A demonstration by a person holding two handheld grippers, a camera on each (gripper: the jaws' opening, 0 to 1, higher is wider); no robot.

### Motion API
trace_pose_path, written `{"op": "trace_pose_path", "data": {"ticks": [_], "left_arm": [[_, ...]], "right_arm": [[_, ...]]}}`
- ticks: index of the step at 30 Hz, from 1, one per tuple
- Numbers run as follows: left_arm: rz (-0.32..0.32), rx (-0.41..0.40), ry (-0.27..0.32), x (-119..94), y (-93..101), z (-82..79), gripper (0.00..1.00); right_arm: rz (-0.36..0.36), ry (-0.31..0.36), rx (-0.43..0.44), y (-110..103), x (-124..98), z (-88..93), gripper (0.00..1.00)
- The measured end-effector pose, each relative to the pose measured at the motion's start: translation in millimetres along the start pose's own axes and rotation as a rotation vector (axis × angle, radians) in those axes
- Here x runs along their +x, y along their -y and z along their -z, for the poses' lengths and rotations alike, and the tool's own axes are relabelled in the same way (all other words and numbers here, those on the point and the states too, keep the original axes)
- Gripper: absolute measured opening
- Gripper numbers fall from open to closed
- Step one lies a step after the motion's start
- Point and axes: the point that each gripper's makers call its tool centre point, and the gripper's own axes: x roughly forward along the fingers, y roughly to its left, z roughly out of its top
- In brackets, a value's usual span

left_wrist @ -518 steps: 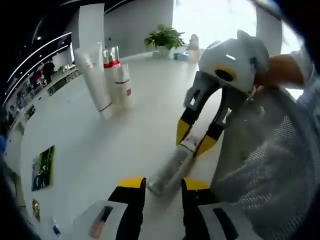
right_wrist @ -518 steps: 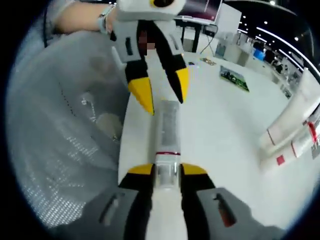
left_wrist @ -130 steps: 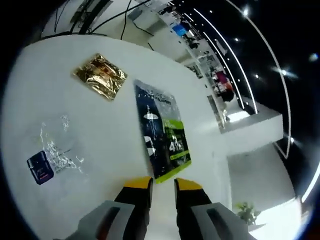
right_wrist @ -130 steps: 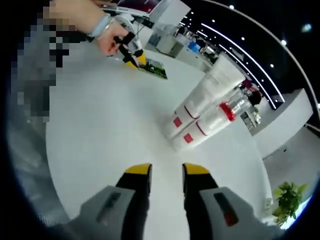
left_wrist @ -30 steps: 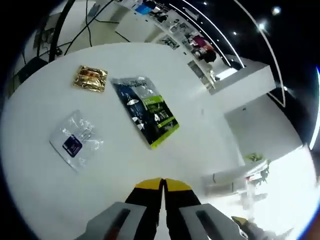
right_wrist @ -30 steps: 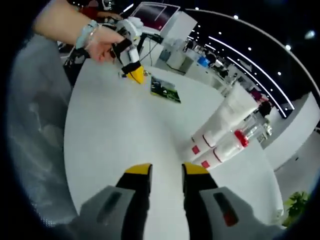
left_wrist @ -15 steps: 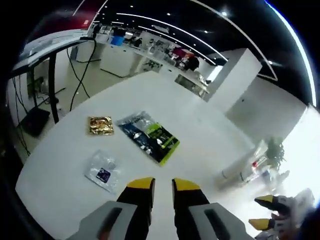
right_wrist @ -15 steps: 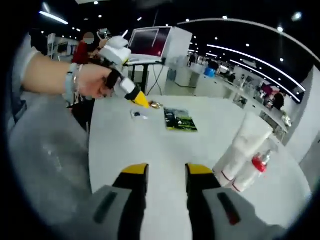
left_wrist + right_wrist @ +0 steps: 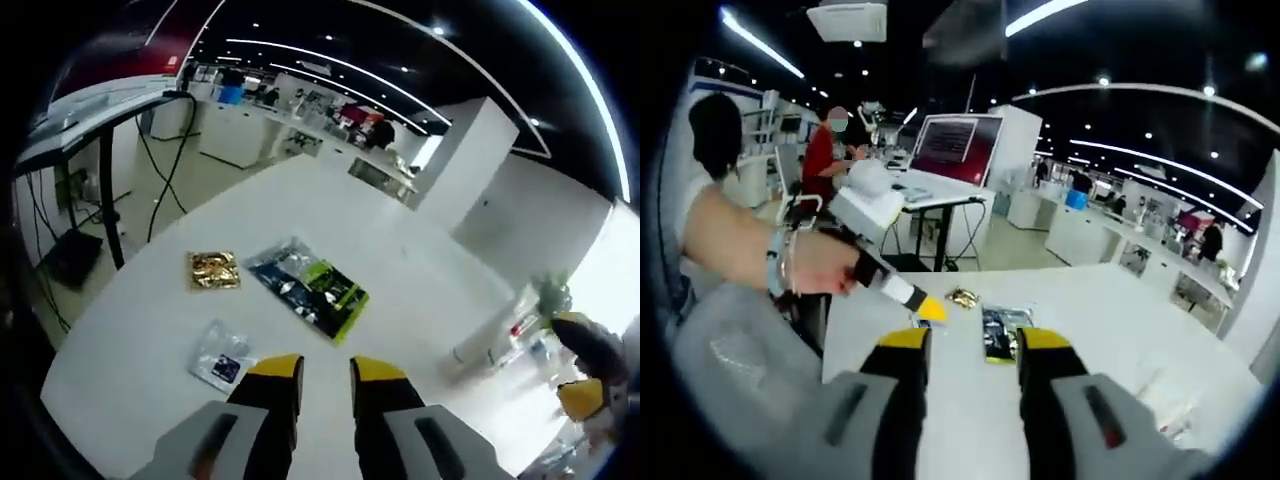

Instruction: Arrange the skincare products in the storage area until every visible bottle or jar stands upright without overlapping.

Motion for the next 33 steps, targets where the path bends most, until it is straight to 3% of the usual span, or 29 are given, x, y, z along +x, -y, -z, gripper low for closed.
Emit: {"op": "trace_pose_path", "data": {"ticks": [6, 9, 13, 15, 20, 25, 28, 30, 33], "left_arm": [[0.007, 0.008, -0.003, 1.3, 4.6, 0.6, 0.21], [0.004, 0.023, -0.002, 1.2, 5.2, 1.0, 0.21], [-0.004, 0.034, -0.004, 0.5, 4.6, 1.8, 0.21], [-0.007, 0.045, -0.003, 0.3, 4.6, 1.5, 0.21], [-0.013, 0.058, -0.001, -0.4, 3.8, 1.2, 0.21], [-0.015, 0.065, -0.002, -0.7, 2.9, 0.6, 0.22], [-0.018, 0.072, -0.003, -1.3, 2.8, 1.0, 0.22], [-0.021, 0.072, -0.003, -1.8, 2.0, 1.2, 0.22], [-0.025, 0.066, -0.002, -2.5, -0.5, 1.4, 0.22]], "right_arm": [[0.003, 0.017, 0.0, 25.8, -5.2, -40.2, 0.38], [-0.025, 0.028, 0.007, 29.0, -4.2, -64.2, 0.42], [-0.04, 0.047, -0.063, 34.7, -1.0, -94.3, 0.42], [-0.053, 0.056, -0.046, 39.4, 0.7, -106.6, 0.43], [-0.079, 0.032, -0.01, 45.7, 5.4, -120.0, 0.42], [-0.113, 0.035, -0.021, 53.5, 14.3, -150.0, 0.43], [-0.13, 0.019, -0.035, 57.6, 26.7, -153.6, 0.46], [-0.137, -0.029, -0.021, 62.5, 40.2, -140.1, 0.46], [-0.123, -0.143, -0.034, 72.8, 61.3, -103.7, 0.46]]}}
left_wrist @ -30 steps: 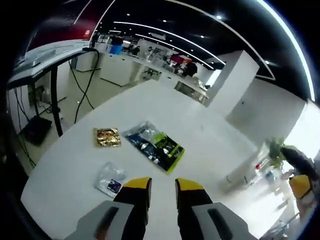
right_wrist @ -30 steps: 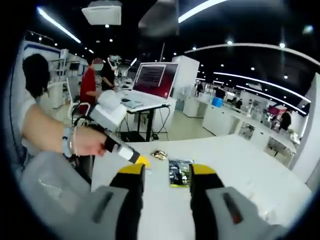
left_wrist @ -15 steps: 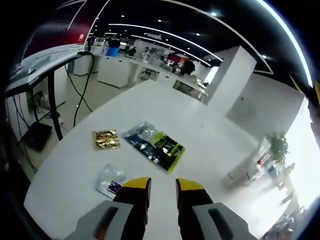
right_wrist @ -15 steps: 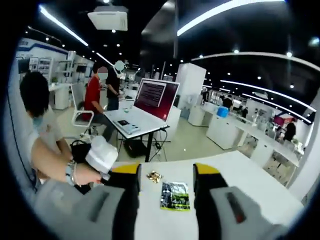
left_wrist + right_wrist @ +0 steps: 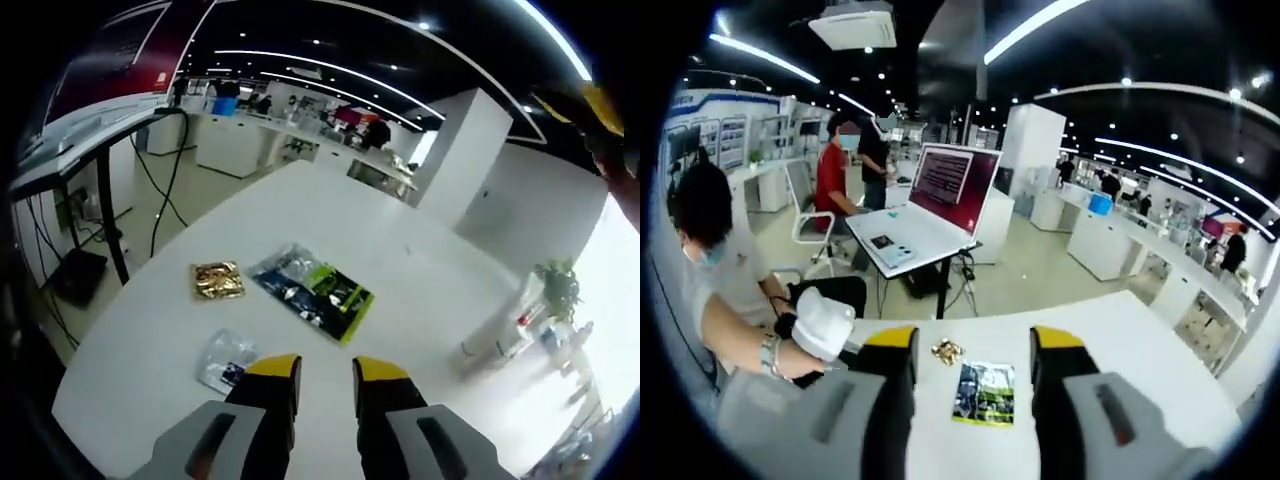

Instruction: Arrange the skincare products in the storage area until every visible bottle or jar stands upright without overlapping.

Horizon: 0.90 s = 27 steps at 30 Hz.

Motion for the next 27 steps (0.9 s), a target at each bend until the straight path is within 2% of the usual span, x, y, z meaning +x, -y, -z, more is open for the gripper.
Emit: {"op": "trace_pose_path", "data": {"ticks": [1, 3, 4, 5, 6, 8, 12, 16, 18, 22, 26, 27], "left_arm": [[0.0, -0.005, 0.0, -0.1, -0.9, 0.3, 0.22], [0.003, -0.016, -0.001, 0.1, -1.5, 0.7, 0.22], [0.003, -0.018, -0.001, 0.1, -1.7, 0.7, 0.23], [0.003, -0.023, -0.001, 0.1, -2.1, 1.0, 0.23], [0.004, -0.025, -0.001, 0.2, -2.4, 1.1, 0.23], [0.009, -0.04, -0.002, 1.1, -3.4, 1.4, 0.23], [0.025, -0.083, -0.007, 3.4, -3.7, 1.7, 0.24], [0.071, -0.158, -0.02, 9.3, 5.5, -0.1, 0.26], [0.109, -0.144, -0.042, 14.3, 13.3, -4.5, 0.27], [0.094, -0.085, -0.024, 28.2, 8.0, -27.3, 0.29], [0.104, -0.12, -0.065, 48.9, 5.5, -24.7, 0.3], [0.1, -0.158, -0.072, 56.3, 3.8, -21.6, 0.3]], "right_arm": [[-0.001, -0.058, -0.012, 4.5, 11.5, 17.3, 0.46], [-0.005, -0.132, 0.011, 2.2, 24.2, 42.4, 0.46], [-0.011, -0.149, 0.014, 3.2, 27.6, 48.1, 0.46], [-0.015, -0.19, 0.057, 5.2, 38.9, 64.3, 0.46], [-0.018, -0.201, 0.07, 5.9, 44.3, 70.6, 0.46], [-0.021, -0.215, 0.081, 8.1, 57.3, 81.9, 0.46], [-0.03, -0.286, 0.052, 10.3, 77.1, 105.9, 0.46], [-0.046, -0.296, 0.091, 14.7, 90.7, 114.0, 0.48], [-0.042, -0.303, 0.094, 21.7, 97.0, 118.2, 0.48], [-0.035, -0.331, 0.107, 33.9, 108.1, 135.3, 0.49], [-0.036, -0.388, 0.14, 40.5, 120.0, 161.7, 0.5], [-0.042, -0.406, 0.146, 41.4, 125.1, 169.9, 0.5]]}}
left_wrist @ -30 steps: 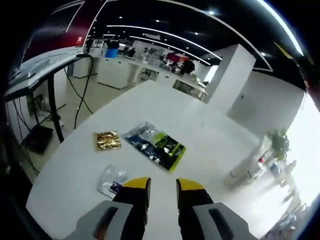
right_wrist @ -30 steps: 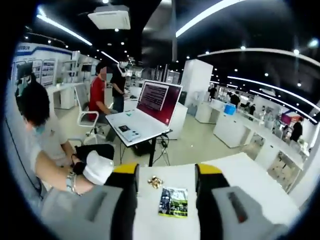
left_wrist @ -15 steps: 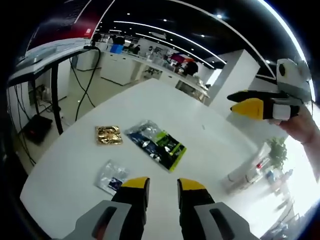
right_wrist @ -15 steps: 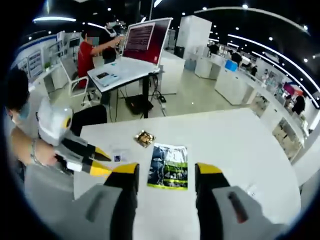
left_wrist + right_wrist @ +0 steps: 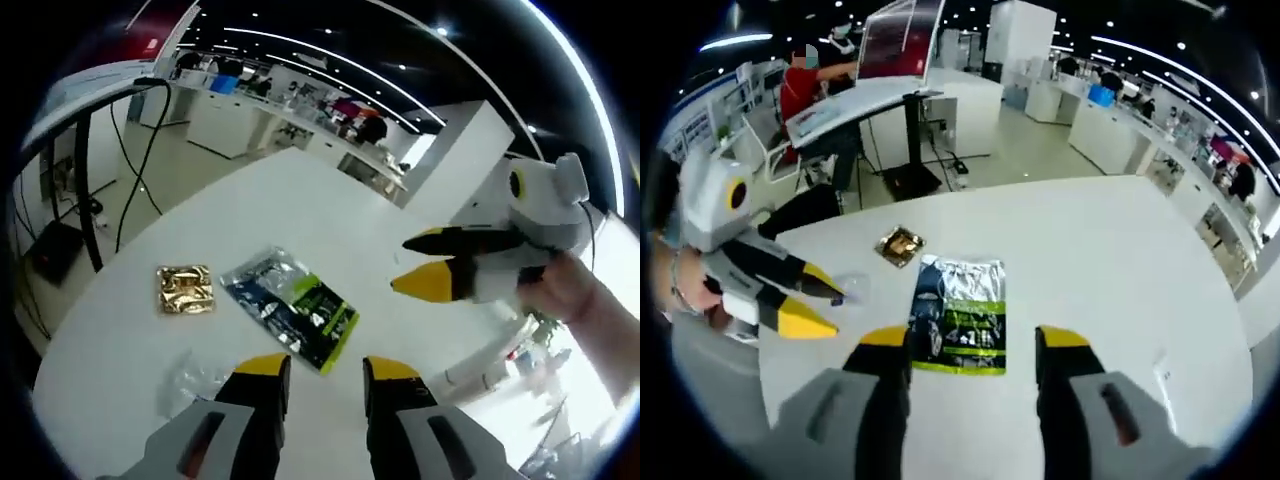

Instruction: Arrange the skincare products in the storage area until every visible bottle or jar stands upright without overlapping.

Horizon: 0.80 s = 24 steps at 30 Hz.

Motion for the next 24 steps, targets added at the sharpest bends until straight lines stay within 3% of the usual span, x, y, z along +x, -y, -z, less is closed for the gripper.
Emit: {"op": "trace_pose_path", "data": {"ticks": [5, 16, 24], "left_arm": [[0.002, -0.151, -0.026, 20.1, -7.9, 12.0, 0.3], [-0.033, -0.233, -0.035, 49.9, -19.5, 23.4, 0.31], [-0.034, -0.28, -0.04, 60.4, -21.7, 25.1, 0.3]], "right_arm": [[-0.014, -0.052, 0.026, 8.5, 29.4, 17.0, 0.5], [-0.04, -0.15, 0.081, 17.4, 72.1, 54.8, 0.5], [-0.073, -0.152, 0.101, 16.7, 80.0, 57.9, 0.5]]}}
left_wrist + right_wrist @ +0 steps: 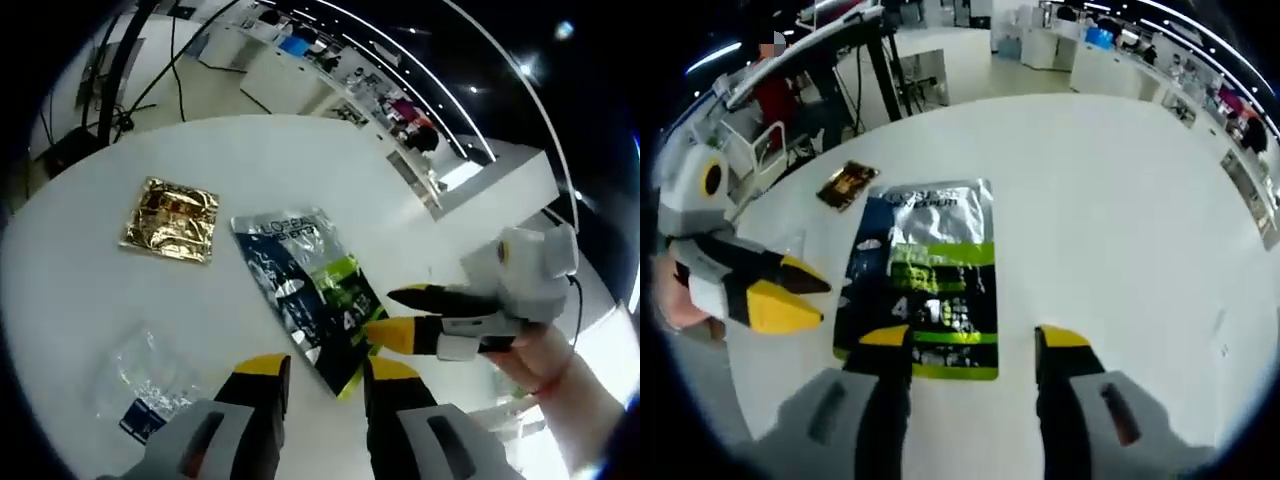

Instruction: Arrange the skincare products in the storage area until every visible bottle or jar stands upright without overlapping.

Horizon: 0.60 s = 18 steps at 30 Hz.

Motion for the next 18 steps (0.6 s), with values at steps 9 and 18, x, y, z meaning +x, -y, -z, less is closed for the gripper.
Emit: {"op": "trace_pose_path", "data": {"ticks": [9, 18], "left_arm": [[0.037, 0.017, -0.062, 5.0, 8.7, 11.4, 0.24], [-0.005, 0.08, -0.128, 0.1, -2.3, 18.6, 0.1]], "right_arm": [[-0.035, 0.006, -0.013, -10.9, -0.9, 1.9, 0.45], [-0.039, -0.016, -0.044, -28.0, -4.9, 11.4, 0.46]]}}
